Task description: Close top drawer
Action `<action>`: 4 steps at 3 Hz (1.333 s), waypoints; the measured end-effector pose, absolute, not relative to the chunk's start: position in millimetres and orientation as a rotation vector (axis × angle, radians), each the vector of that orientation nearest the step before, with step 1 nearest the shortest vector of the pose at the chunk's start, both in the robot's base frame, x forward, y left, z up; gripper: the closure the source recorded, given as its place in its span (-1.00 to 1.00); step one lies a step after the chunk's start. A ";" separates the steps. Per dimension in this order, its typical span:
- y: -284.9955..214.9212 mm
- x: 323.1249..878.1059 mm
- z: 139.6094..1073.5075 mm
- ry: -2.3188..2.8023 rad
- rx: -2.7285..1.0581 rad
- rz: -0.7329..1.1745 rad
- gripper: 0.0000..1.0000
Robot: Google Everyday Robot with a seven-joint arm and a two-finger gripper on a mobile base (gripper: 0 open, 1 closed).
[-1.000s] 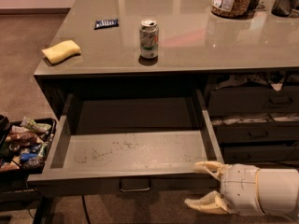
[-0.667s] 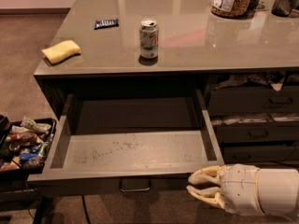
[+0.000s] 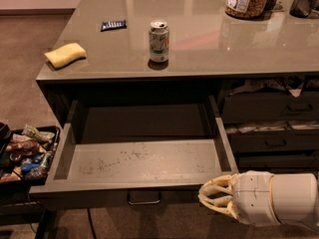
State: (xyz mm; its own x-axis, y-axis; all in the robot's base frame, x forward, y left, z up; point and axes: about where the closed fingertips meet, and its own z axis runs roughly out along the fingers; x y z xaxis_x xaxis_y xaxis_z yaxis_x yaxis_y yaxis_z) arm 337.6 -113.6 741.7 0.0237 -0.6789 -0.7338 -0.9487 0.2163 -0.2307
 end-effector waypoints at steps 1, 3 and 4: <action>-106.8 345.7 749.3 1.627 -1.637 0.426 1.00; -97.0 352.9 725.7 1.458 -1.693 0.426 1.00; -95.9 350.3 704.2 1.458 -1.696 0.403 1.00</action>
Offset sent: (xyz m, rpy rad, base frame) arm 0.0232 0.0172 -0.0115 -0.0109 -0.2254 0.2430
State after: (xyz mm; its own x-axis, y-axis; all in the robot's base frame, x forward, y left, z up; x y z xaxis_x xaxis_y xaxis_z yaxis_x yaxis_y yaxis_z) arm 350.3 -95.9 704.2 0.2709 -0.6528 -0.7074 -0.9233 0.0316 -0.3828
